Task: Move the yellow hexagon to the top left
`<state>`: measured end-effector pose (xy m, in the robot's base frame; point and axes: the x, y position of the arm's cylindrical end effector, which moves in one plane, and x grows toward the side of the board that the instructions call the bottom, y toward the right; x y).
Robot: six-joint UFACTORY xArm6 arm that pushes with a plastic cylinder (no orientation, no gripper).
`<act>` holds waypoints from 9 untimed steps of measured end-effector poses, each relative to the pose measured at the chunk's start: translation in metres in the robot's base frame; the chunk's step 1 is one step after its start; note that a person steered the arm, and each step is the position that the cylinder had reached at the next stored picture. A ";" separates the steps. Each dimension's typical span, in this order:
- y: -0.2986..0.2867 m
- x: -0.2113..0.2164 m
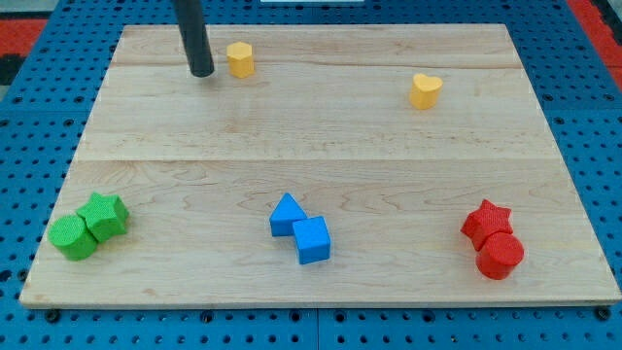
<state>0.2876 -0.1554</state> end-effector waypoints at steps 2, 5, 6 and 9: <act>0.063 0.032; -0.007 -0.033; 0.052 -0.021; 0.045 -0.074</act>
<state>0.2136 -0.1103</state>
